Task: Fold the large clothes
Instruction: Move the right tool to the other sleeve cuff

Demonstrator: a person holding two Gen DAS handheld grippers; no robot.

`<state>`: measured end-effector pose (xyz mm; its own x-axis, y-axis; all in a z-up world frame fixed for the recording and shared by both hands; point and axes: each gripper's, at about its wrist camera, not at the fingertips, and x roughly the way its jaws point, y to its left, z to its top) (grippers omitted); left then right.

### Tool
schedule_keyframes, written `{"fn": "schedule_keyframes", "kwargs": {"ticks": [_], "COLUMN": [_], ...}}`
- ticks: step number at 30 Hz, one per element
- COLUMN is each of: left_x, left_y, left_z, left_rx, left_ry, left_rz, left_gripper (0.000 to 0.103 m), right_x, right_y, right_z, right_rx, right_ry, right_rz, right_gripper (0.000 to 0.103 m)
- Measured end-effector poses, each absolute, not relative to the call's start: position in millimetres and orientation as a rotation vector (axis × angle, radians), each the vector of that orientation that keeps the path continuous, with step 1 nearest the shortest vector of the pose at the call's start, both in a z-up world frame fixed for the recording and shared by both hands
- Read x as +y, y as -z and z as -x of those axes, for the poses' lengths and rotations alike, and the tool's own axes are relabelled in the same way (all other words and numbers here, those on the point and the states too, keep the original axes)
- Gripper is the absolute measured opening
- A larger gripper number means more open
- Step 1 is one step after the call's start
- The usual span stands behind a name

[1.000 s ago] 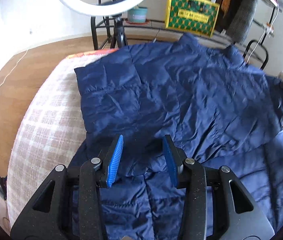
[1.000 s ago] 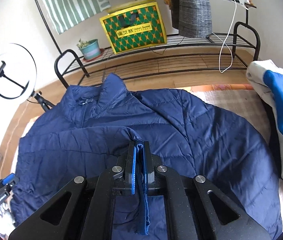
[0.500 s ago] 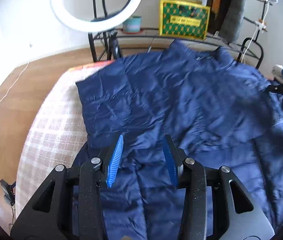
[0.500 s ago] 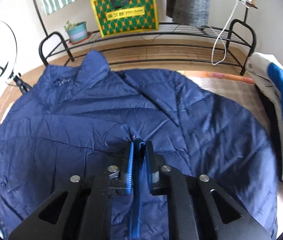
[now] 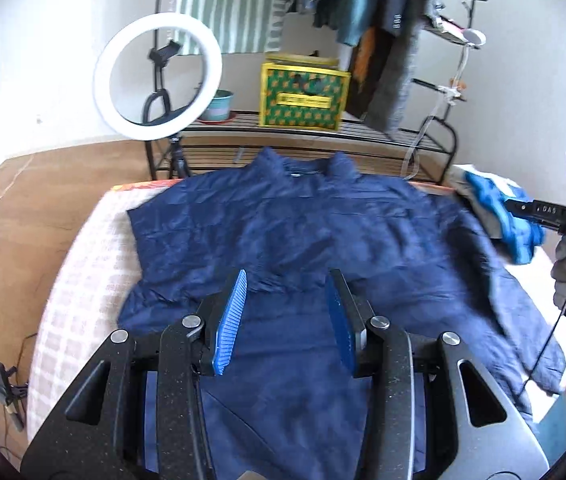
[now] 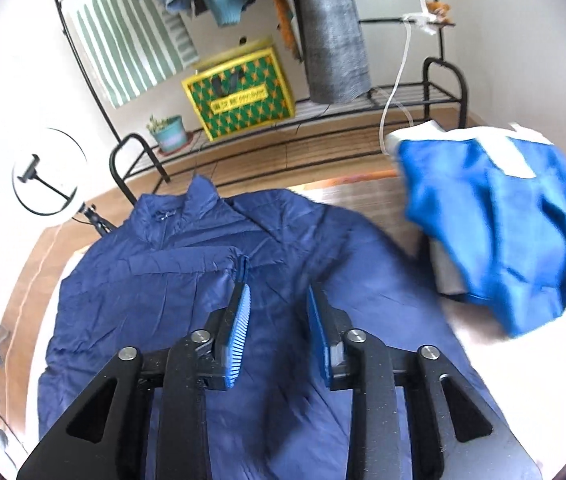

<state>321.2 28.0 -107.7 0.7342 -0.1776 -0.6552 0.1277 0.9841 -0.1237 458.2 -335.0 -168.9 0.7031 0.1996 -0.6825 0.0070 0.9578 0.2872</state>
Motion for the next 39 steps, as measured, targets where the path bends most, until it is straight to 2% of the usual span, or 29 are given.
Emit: {"fn": "schedule_keyframes", "kwargs": {"ticks": [5, 10, 14, 17, 21, 26, 39], "left_x": [2.9, -26.0, -44.6, -55.7, -65.4, -68.2, -62.2], "left_y": [93.3, 102.4, 117.5, 131.0, 145.9, 149.5, 142.9], "left_z": [-280.0, -249.5, -237.1, -233.6, -233.8, -234.1, -233.4], "left_rx": [0.700, 0.695, 0.707, 0.732, 0.776, 0.789, 0.789], "left_ry": [0.203, 0.238, 0.267, 0.294, 0.311, 0.322, 0.312], "left_rz": [0.109, 0.083, 0.045, 0.035, 0.030, 0.029, 0.034], "left_gripper": [0.042, 0.042, 0.042, 0.042, 0.042, 0.042, 0.042], "right_x": [-365.7, -400.0, -430.1, -451.3, -474.1, -492.4, -509.4], "right_y": [150.2, 150.4, 160.3, 173.8, 199.1, 231.8, 292.3], "right_z": [-393.9, -331.8, -281.6, -245.3, -210.6, -189.0, -172.3], "right_rx": [0.742, 0.741, 0.754, 0.782, 0.825, 0.893, 1.020], "right_ry": [-0.081, -0.037, 0.051, 0.121, 0.231, 0.323, 0.364], "right_rz": [-0.256, -0.266, -0.236, -0.239, -0.260, -0.277, -0.449], "right_gripper": [0.038, 0.038, 0.038, 0.047, 0.047, 0.053, 0.053]}}
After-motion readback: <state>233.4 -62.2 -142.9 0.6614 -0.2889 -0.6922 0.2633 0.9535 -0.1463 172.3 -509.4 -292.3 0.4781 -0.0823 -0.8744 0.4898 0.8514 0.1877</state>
